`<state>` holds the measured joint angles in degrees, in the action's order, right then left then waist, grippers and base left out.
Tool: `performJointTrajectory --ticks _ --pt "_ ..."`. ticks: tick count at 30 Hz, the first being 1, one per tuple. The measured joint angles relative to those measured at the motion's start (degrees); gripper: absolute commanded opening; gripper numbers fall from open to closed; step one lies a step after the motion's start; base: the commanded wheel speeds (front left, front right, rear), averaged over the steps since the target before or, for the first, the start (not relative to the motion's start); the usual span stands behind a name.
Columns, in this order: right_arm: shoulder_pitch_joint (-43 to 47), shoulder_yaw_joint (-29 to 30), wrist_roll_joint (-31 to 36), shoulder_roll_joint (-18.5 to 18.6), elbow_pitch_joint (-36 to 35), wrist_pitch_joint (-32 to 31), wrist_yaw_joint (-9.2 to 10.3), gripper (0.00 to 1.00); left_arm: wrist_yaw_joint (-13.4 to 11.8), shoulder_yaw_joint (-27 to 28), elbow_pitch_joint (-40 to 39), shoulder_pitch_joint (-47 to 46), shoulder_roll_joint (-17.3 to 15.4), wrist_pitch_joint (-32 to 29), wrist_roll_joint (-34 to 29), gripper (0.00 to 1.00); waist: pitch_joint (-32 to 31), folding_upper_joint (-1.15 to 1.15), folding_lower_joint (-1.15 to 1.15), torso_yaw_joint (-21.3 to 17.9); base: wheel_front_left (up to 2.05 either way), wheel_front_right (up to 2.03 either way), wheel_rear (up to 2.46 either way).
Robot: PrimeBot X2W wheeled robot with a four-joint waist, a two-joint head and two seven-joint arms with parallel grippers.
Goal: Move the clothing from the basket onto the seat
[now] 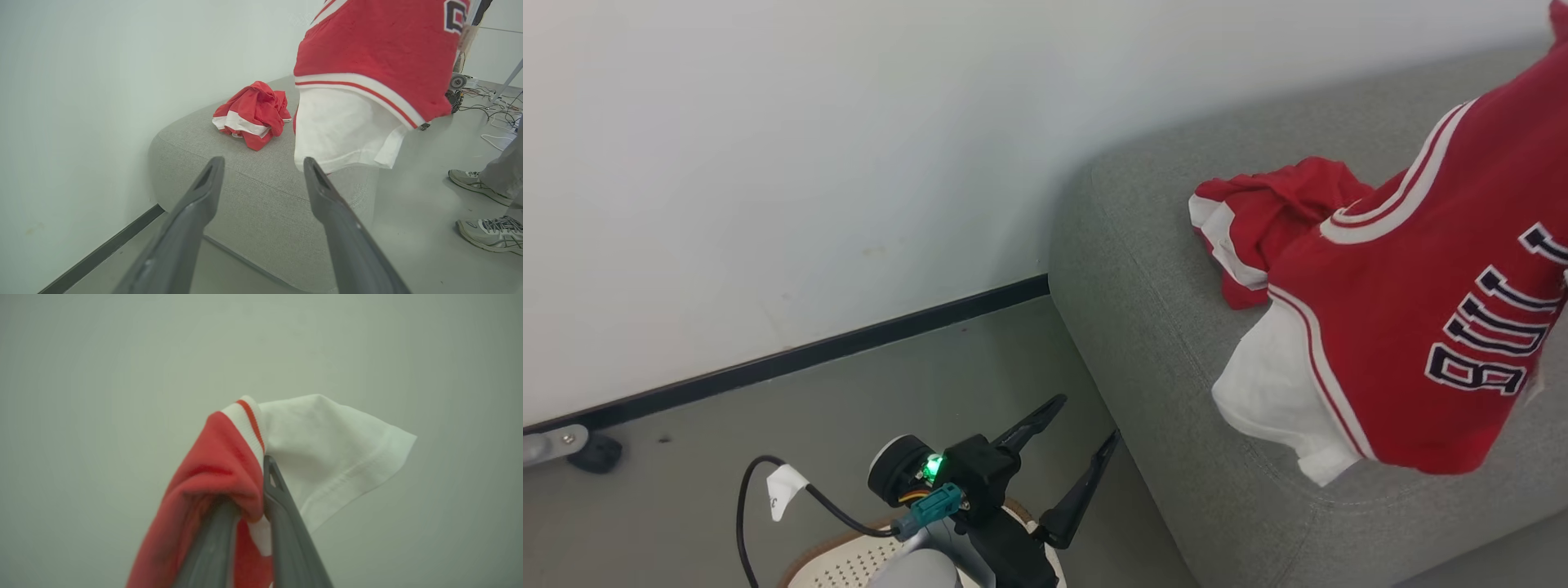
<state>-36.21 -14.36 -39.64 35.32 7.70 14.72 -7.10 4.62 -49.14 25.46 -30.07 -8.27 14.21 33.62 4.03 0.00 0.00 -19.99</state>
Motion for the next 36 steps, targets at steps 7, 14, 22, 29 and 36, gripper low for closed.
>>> performJointTrajectory --ticks 7,14,22,29,36 --pt "-8.0 -1.2 -3.7 4.9 6.7 0.0 0.00 0.00 0.0 -0.5 -1.3 -1.2 -0.6 -1.3 -1.5 1.00 3.4 0.00 0.00 1.1 0.00 0.00 0.00" --pt "-12.7 -0.1 -5.5 8.7 12.3 0.0 0.00 0.00 0.0 -0.3 -2.9 -4.4 -1.3 -2.6 -2.4 1.00 7.9 0.00 0.00 2.5 0.00 0.00 0.00" --pt "-18.8 1.7 -8.9 12.2 20.8 0.0 0.00 0.00 -0.1 0.0 -5.2 -8.2 -2.4 -4.0 -3.2 1.00 13.7 0.00 0.01 4.3 0.00 0.00 0.00" --pt "-25.0 1.1 -8.8 13.9 24.2 0.0 0.00 0.00 -0.1 0.4 -6.7 -10.9 -2.7 -5.1 -4.2 1.00 19.0 0.01 0.01 6.0 0.00 0.00 0.00" --pt "-27.1 1.2 -7.3 13.3 28.7 0.0 0.00 0.00 -0.6 1.2 -7.8 -12.4 -4.1 -5.6 -5.1 1.00 24.1 0.01 0.01 7.6 0.00 0.00 0.00"
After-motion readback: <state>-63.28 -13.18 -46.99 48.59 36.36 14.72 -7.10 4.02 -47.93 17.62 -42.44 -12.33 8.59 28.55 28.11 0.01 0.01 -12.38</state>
